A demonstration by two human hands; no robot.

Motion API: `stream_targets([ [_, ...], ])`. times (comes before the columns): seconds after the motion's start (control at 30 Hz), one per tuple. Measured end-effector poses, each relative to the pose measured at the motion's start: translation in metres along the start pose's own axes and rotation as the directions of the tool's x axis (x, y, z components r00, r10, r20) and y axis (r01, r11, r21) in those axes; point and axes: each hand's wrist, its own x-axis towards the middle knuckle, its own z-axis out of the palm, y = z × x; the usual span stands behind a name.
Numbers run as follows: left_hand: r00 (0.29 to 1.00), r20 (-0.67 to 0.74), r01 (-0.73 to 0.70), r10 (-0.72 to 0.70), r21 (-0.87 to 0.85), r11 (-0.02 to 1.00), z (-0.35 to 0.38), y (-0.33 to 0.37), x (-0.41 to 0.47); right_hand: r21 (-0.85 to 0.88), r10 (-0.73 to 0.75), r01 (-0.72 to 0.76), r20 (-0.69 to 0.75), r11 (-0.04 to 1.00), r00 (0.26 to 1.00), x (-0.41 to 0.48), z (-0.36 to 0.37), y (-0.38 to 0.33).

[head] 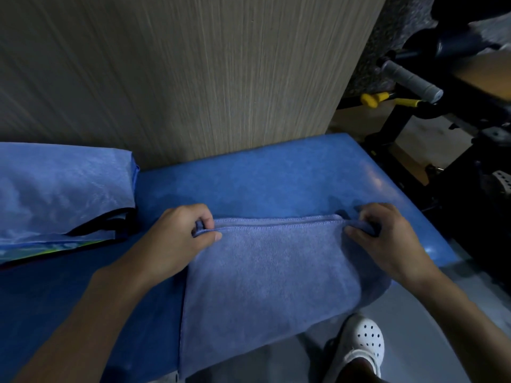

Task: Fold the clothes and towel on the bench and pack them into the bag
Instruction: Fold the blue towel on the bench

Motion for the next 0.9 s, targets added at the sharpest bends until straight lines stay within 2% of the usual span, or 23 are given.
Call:
stream_targets([
  [0.23, 0.999, -0.014, -0.031, 0.03, -0.098, 0.995, -0.002, -0.001, 0.001, -0.023, -0.02, 0.021, 0.054, 1.0, 0.998, 0.0, 0.0, 0.008],
  [0.33, 0.998, -0.02, -0.069, 0.067, -0.094, 0.993, -0.002, -0.002, 0.002, 0.039, -0.1, 0.098, 0.056, 0.994, 0.993, -0.003, -0.003, 0.004],
  [0.47, 0.993, -0.044, -0.114, 0.11, -0.097, 0.989, -0.004, -0.001, 0.003, 0.103, -0.101, 0.091, 0.098, 0.99, 0.99, -0.004, -0.005, 0.006],
  [0.6, 0.995, -0.076, -0.071, 0.064, -0.093, 0.993, -0.004, 0.0, 0.002, 0.003, -0.145, 0.145, -0.001, 0.989, 0.989, -0.004, 0.0, 0.011],
  [0.73, 0.996, -0.088, -0.031, 0.023, -0.09, 0.995, -0.006, 0.001, 0.0, -0.129, -0.081, 0.066, -0.112, 0.989, 0.99, -0.004, -0.002, 0.017],
  [0.8, 0.996, -0.083, -0.02, 0.013, -0.088, 0.996, -0.007, 0.002, 0.0, -0.187, -0.075, 0.051, -0.125, 0.981, 0.989, -0.004, -0.004, 0.02],
  [0.9, 0.998, -0.069, -0.007, 0.002, -0.074, 0.997, -0.007, 0.003, -0.001, -0.156, -0.088, 0.07, -0.11, 0.985, 0.99, -0.003, -0.005, 0.018],
])
